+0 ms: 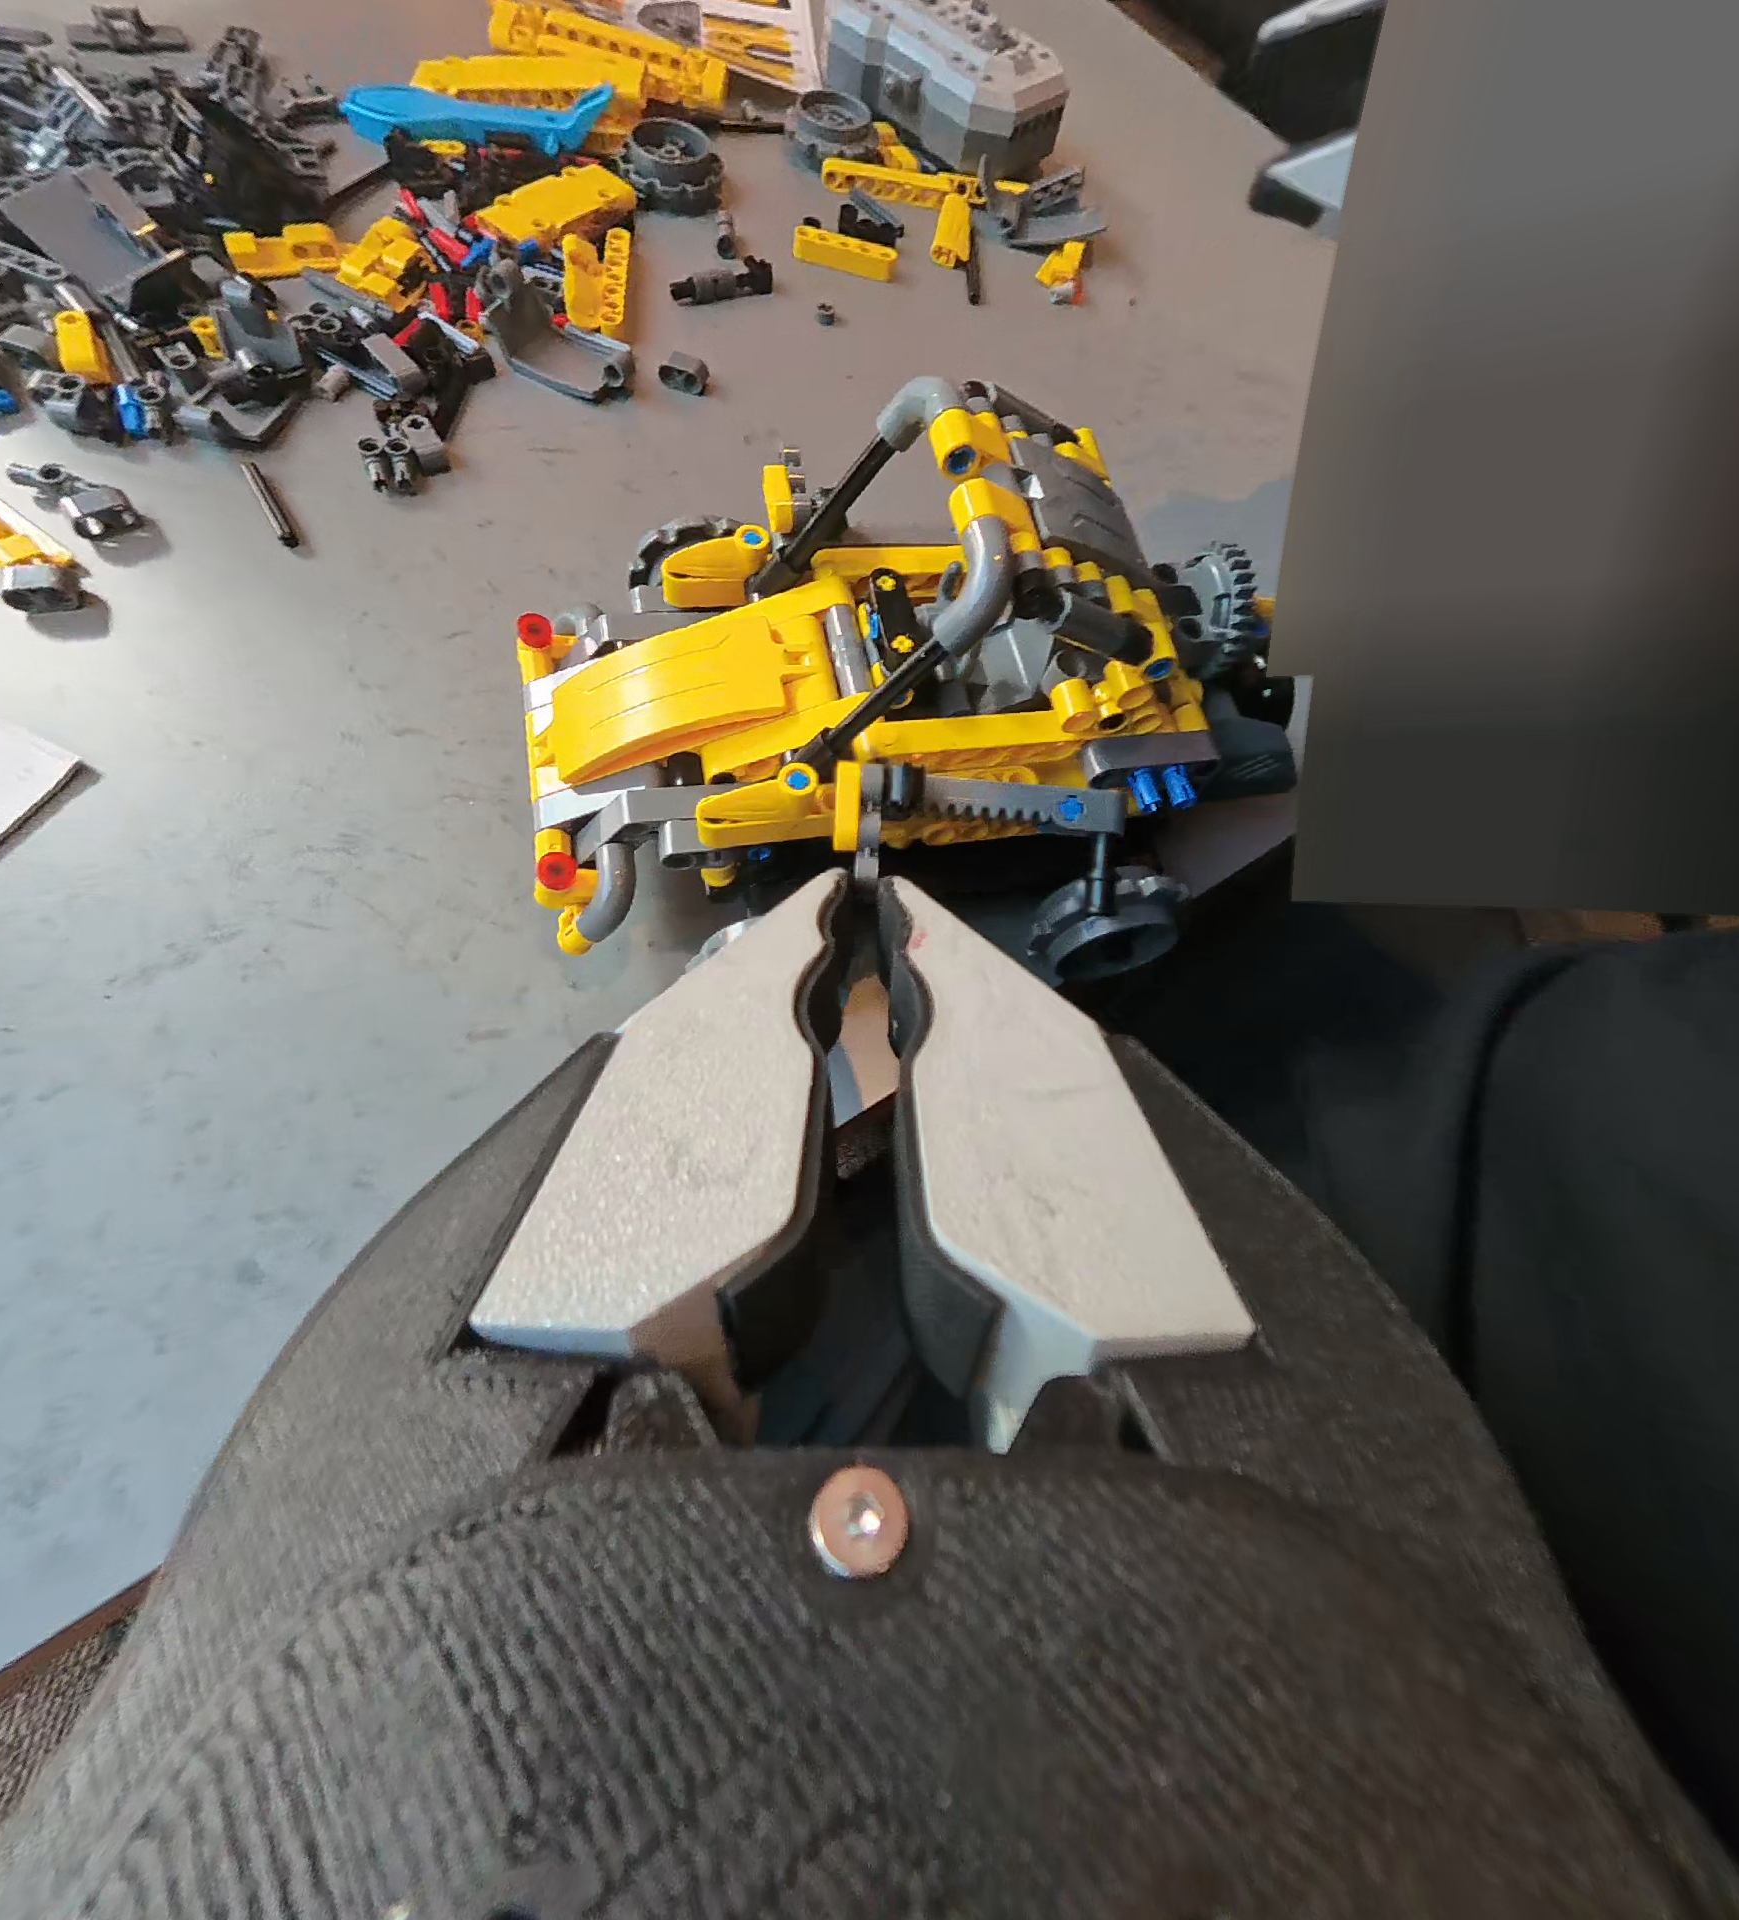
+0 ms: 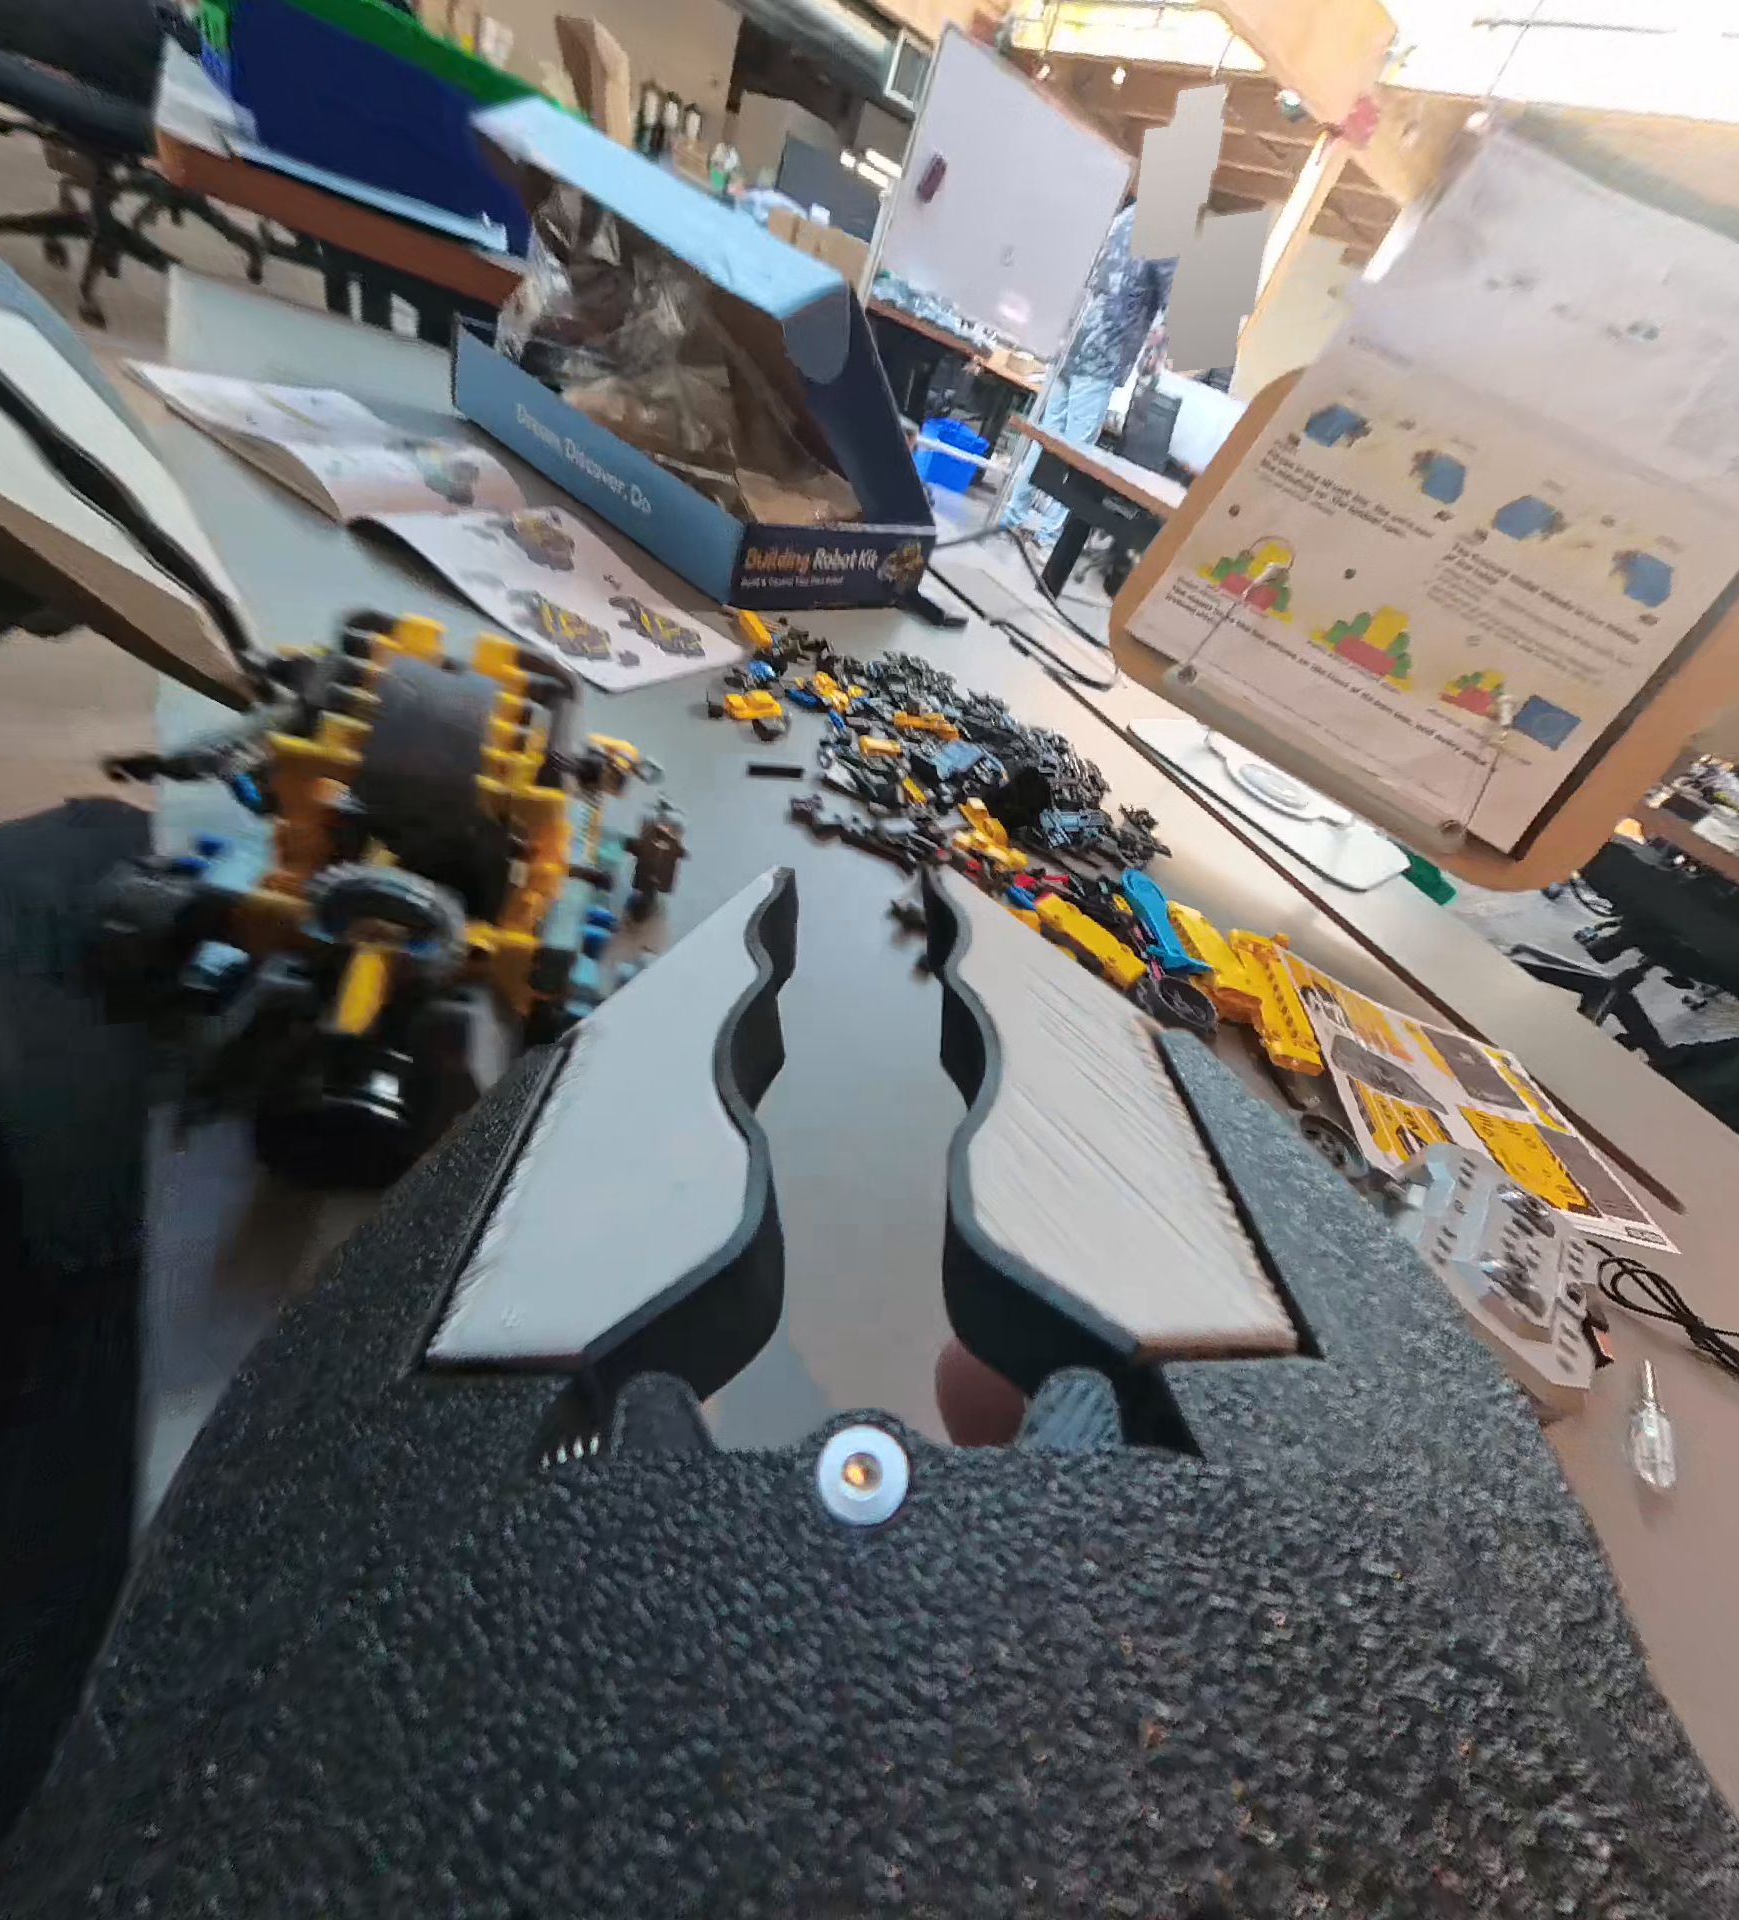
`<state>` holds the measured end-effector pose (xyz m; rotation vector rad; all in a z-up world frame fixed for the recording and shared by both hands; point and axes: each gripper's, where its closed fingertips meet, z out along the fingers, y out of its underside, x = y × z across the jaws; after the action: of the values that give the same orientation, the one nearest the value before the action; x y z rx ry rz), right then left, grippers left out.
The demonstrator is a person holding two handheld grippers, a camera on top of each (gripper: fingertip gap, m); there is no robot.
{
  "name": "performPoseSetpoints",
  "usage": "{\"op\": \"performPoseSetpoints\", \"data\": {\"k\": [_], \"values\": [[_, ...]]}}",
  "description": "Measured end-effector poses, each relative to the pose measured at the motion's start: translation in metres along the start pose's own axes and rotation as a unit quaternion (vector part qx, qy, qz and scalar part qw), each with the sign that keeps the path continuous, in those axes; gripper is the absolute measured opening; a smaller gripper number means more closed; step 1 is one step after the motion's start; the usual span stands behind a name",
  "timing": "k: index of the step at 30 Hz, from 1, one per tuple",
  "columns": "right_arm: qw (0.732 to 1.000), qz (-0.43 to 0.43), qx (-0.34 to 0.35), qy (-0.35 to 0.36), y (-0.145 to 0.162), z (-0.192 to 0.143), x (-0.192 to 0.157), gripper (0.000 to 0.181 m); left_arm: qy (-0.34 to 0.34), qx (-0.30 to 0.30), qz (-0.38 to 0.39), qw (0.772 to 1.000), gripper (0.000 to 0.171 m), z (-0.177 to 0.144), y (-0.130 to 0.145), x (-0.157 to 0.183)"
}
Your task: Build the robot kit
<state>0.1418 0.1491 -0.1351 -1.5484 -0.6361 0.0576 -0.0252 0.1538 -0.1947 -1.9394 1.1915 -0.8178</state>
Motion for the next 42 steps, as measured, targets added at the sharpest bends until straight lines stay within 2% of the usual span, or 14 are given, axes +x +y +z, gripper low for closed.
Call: {"op": "performPoseSetpoints", "data": {"k": [2, 6, 9, 15, 17, 21, 26, 30, 33, 36, 40, 42], "values": [[1.000, 0.002, 0.005, -0.008, -0.018, -0.006, -0.036, 0.023, 0.009, 0.000, 0.001, 1.000, 0.001, 0.001, 0.002, 0.003], [1.000, 0.007, -0.028, -0.011, -0.037, -0.007, -0.100, 0.014, 0.017, 0.015, -0.004, 1.000, 0.001, -0.001, 0.004, 0.002], [0.997, 0.033, -0.067, -0.024, -0.036, 0.001, -0.131, 0.012, 0.020, 0.034, -0.010, 0.999, 0.001, -0.001, 0.000, 0.000], [0.992, 0.011, -0.118, -0.042, -0.018, 0.021, -0.171, 0.027, 0.036, 0.045, -0.016, 0.998, 0.001, 0.004, 0.002, 0.006], [0.992, -0.013, -0.126, -0.024, -0.014, 0.027, -0.173, 0.025, 0.035, 0.043, -0.018, 0.998, 0.001, 0.004, 0.004, 0.005], [0.987, -0.076, -0.142, 0.009, -0.006, 0.036, -0.169, 0.010, 0.038, 0.046, -0.027, 0.998, 0.001, 0.004, 0.002, 0.003], [0.992, -0.063, -0.107, 0.008, -0.014, 0.035, -0.163, 0.007, 0.039, 0.064, 0.002, 0.997, 0.001, -0.001, -0.003, 0.006], [0.997, 0.008, -0.026, -0.076, -0.033, 0.028, -0.178, 0.007, 0.036, 0.074, 0.052, 0.995, 0.001, -0.006, -0.003, 0.011], [0.980, 0.099, -0.011, -0.170, -0.036, 0.018, -0.192, 0.008, 0.031, 0.078, 0.081, 0.993, 0.001, -0.011, 0.001, 0.008], [0.970, 0.150, -0.022, -0.191, -0.029, 0.015, -0.184, 0.011, 0.048, 0.091, 0.075, 0.992, 0.001, -0.012, -0.001, 0.008], [0.969, 0.156, -0.051, -0.185, -0.021, 0.016, -0.171, 0.017, 0.075, 0.094, 0.065, 0.991, 0.002, -0.007, -0.001, 0.000], [0.967, 0.171, -0.058, -0.178, -0.021, 0.017, -0.165, 0.017, 0.109, 0.100, 0.055, 0.988, 0.002, -0.008, -0.001, 0.002]]}}
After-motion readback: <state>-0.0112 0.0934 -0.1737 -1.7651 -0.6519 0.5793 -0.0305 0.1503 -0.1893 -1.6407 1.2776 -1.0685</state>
